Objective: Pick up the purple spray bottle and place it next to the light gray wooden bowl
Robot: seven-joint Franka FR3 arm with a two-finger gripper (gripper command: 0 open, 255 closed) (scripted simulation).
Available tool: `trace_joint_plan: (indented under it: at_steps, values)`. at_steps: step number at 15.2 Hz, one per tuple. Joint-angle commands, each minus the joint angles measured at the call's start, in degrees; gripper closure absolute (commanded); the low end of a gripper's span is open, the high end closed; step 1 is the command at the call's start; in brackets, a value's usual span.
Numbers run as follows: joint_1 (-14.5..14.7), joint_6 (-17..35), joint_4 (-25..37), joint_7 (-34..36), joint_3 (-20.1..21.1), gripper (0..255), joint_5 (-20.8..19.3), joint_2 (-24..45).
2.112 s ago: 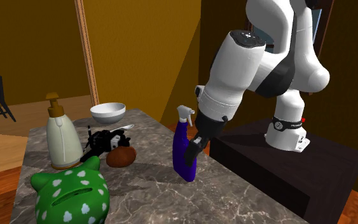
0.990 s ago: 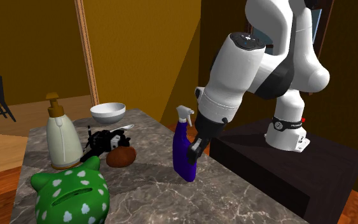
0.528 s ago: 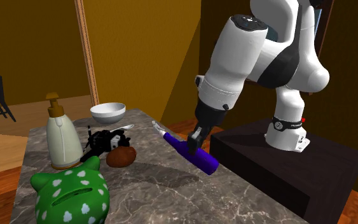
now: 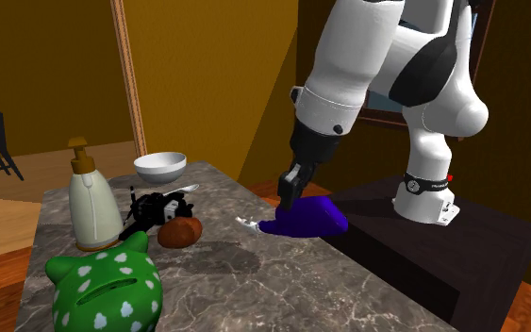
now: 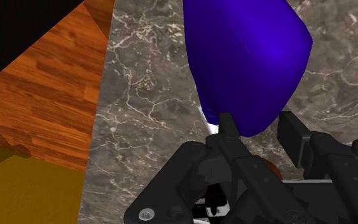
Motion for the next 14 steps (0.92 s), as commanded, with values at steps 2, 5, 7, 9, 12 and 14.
trace_joint_plan:
  at_steps: [2, 5, 7, 9, 12, 14]
  values:
    - [-0.26, -1.53, 0.85, -1.46, 0.26, 255, 1.39, -1.32]
    - [-0.43, -3.17, 1.88, -2.81, 0.48, 255, 2.66, -2.52]
    - [-0.52, -4.30, 2.63, -3.67, 0.59, 255, 3.44, -3.25]
    - [-0.60, -5.45, 3.44, -4.50, 0.69, 255, 4.17, -3.94]
    - [-0.68, -7.22, 4.75, -5.68, 0.80, 255, 5.17, -4.88]
    - [-0.72, -8.44, 5.70, -6.44, 0.86, 255, 5.77, -5.44]
